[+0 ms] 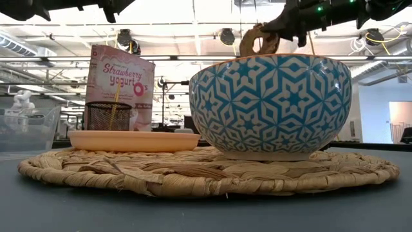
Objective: Arrange a breakfast setting
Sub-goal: Put the toasted bagel on the white plate
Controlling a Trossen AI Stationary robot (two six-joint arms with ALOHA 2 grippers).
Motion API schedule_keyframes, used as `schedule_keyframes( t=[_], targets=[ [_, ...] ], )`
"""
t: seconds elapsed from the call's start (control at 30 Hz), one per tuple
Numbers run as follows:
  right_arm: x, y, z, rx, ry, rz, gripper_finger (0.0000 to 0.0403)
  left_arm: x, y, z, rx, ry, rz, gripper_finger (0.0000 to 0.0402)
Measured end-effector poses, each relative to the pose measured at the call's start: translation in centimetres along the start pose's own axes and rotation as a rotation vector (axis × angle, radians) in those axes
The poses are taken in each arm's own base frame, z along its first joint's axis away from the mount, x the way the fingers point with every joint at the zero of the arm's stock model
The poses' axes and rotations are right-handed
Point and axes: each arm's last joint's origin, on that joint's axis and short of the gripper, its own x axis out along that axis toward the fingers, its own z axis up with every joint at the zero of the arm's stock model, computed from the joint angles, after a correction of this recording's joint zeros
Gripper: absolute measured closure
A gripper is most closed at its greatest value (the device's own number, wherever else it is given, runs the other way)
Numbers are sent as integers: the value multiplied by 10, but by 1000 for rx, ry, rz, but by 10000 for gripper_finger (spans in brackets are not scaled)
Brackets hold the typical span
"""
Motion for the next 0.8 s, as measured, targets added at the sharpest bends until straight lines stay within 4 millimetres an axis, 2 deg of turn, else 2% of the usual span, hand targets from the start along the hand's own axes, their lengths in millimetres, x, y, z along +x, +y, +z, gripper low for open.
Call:
schedule_keyframes(
  t=[0.17, 0.33, 0.63, 0.8],
  targets=[
    [1, 3, 2, 81, -22, 86, 332, 0, 0, 0, 0, 0, 0, 135],
    [11, 13, 1, 154, -67, 159, 332, 0, 0, 0, 0, 0, 0, 135],
    [42, 41, -22, 268, -79, 329, 332, 0, 0, 0, 0, 0, 0, 135],
    [52, 57, -34, 302, -104, 390, 332, 0, 0, 0, 1, 0, 0, 135]
  ],
)
